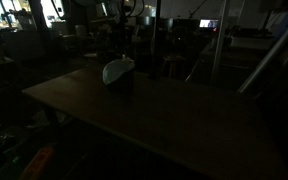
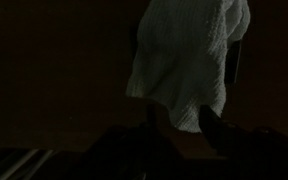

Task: Pick up the white towel and put it in the black basket on the right

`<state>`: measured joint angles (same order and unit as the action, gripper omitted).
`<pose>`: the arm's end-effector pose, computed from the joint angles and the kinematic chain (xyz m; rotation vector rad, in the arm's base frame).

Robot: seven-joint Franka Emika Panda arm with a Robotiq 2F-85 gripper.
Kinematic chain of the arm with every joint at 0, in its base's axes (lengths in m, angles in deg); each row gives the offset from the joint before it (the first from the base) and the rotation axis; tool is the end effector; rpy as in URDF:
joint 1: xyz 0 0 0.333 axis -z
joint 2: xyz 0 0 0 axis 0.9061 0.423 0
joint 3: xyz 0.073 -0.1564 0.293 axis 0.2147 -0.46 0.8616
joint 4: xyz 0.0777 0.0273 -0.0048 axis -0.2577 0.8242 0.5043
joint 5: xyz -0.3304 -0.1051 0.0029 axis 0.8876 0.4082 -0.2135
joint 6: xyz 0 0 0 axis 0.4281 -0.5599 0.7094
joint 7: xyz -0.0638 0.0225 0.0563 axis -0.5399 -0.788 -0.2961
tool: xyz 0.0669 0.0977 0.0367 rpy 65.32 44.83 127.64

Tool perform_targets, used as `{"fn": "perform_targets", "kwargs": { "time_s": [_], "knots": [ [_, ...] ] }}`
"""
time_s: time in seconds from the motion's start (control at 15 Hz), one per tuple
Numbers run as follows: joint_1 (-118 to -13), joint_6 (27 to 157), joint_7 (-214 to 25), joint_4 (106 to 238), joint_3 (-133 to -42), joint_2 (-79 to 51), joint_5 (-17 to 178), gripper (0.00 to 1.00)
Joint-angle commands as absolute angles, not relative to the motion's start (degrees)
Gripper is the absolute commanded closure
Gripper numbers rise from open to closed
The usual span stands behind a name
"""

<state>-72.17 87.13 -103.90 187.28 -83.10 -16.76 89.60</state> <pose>0.5924 0.0694 0.4288 2.9918 0.0041 0.2567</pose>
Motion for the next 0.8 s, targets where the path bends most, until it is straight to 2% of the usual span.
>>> {"fn": "perform_targets", "kwargs": {
  "time_s": [0.0,0.07,0.33,0.4,0.73],
  "knots": [
    [-72.3,86.5,-105.0,186.5,-82.8,-16.4,90.0,0.8],
    [-72.3,86.6,-104.9,186.5,-82.8,-16.1,89.9,0.88],
    [-72.1,87.0,-104.1,186.5,-82.5,-14.8,88.9,0.95],
    [-72.1,87.2,-103.9,186.4,-82.3,-14.2,88.4,0.91],
    [-71.9,88.0,-102.8,186.5,-81.3,-11.8,85.2,0.89]
  ]
}}
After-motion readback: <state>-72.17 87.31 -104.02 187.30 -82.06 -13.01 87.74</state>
